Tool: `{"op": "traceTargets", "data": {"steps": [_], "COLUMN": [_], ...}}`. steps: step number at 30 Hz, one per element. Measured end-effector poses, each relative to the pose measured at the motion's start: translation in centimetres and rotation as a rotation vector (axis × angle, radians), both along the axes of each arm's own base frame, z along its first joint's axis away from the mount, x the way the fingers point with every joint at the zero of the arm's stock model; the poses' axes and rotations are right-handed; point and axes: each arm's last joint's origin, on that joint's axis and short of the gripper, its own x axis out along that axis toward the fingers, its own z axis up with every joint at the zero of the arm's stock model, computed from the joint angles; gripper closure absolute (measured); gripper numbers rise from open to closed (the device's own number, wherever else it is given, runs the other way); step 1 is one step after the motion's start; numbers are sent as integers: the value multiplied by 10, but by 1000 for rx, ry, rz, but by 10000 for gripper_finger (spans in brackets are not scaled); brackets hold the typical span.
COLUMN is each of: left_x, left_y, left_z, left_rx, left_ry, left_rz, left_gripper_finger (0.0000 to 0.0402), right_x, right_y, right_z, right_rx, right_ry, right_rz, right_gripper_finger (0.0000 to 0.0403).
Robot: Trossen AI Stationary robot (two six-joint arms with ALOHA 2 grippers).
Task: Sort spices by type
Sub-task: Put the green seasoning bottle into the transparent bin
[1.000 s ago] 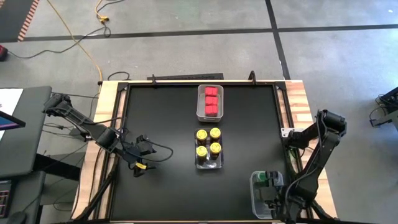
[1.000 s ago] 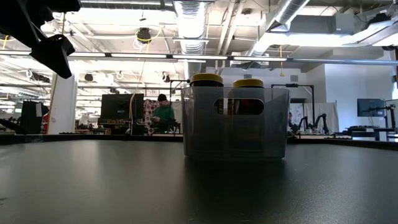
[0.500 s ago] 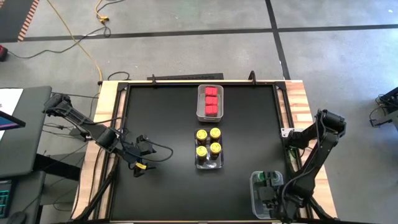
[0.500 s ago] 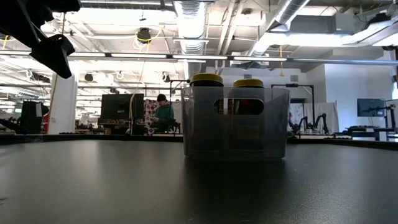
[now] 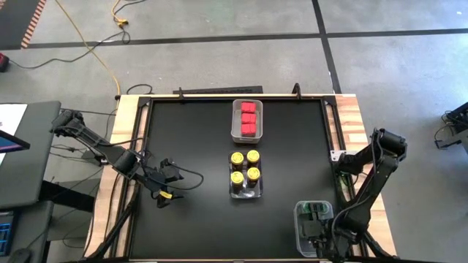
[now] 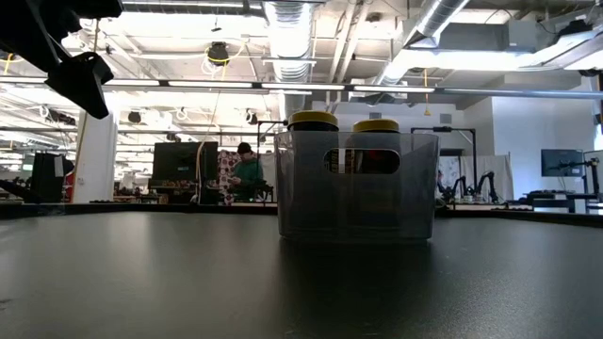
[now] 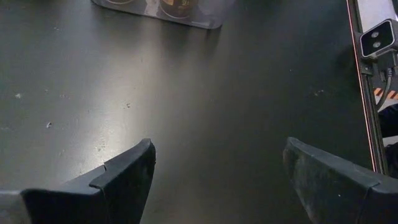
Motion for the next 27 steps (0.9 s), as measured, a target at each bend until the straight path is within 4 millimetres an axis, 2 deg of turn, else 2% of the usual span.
{"op": "traceTargets", "data": {"steps": [17,27], "left_x": [0,0], "left_y": [0,0], "left_z": [0,0], "left_rx": [0,0], "left_ry": [0,0], "left_rz": [0,0], "left_gripper_finger": [61,61], "right_x": [0,-3], "right_y": [-1,-2], "right_z": [0,-1], "right_rx": [-6,-8], "right_ry": [4,68], "right_rz": [0,14], "right_gripper_finger": [150,150]}}
